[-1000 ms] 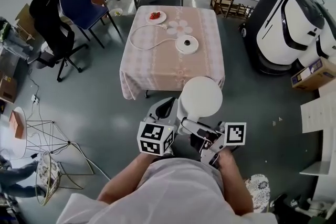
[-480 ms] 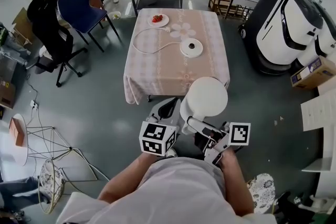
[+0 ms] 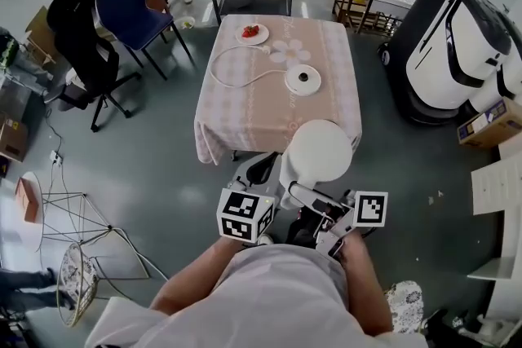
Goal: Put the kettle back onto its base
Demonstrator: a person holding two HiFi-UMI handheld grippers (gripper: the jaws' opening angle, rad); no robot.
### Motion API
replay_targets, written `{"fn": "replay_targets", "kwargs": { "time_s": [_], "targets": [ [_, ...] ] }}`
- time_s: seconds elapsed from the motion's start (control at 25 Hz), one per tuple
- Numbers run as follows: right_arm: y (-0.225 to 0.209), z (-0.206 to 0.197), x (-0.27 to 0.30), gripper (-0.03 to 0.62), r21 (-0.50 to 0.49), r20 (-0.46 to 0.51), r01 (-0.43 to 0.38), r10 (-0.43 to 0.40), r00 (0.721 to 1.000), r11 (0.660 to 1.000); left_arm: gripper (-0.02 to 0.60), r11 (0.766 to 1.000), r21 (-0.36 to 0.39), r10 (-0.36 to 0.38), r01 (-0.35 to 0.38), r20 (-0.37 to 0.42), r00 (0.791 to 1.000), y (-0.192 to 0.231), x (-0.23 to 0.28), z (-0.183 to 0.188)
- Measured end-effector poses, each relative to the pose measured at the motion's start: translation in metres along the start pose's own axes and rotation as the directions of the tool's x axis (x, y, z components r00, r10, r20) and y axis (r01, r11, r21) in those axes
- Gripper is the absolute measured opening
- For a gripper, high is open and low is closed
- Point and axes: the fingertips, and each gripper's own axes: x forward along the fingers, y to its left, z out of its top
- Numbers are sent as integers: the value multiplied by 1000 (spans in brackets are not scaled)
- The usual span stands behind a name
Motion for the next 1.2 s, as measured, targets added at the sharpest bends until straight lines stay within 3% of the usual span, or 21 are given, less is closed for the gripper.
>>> {"fn": "replay_targets", "kwargs": {
  "time_s": [0.76,1.2],
  "targets": [
    [-38,130,-19,189,14,-86,-33,34,996,999,7,997,10,76,-76,-24,997,1,135,35],
    [-59,172,-35,189,21,-185,-47,50,981,999,6,981,48,188,-187,-35,981,-3,171,46]
  ]
}}
